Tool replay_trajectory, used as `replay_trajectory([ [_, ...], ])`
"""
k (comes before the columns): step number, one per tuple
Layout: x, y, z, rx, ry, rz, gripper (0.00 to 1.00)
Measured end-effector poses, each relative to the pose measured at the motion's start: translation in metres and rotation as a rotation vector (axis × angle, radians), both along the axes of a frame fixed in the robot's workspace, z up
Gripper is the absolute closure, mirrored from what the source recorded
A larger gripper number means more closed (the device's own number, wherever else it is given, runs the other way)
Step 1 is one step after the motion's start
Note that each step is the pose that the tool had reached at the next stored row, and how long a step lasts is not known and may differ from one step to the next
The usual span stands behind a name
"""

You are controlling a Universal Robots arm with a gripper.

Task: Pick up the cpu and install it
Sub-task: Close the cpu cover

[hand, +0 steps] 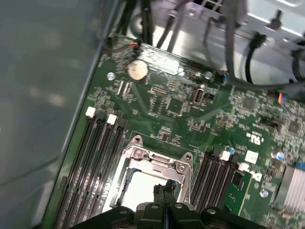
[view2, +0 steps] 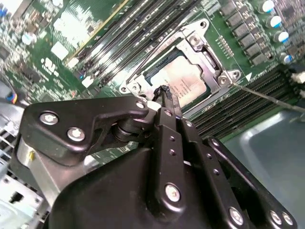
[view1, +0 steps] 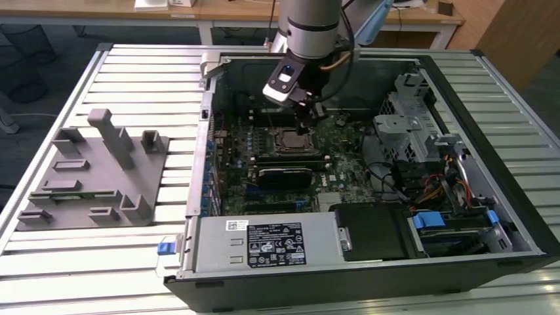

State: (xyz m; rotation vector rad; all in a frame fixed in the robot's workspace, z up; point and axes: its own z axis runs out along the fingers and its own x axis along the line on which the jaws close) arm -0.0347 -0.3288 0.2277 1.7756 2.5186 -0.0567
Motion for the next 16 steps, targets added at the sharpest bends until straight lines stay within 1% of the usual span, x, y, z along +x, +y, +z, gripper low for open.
replay_trajectory([
  [16, 0.0000, 0.0000, -0.0003, 0.0000, 0.0000, 0.291, 0.89],
])
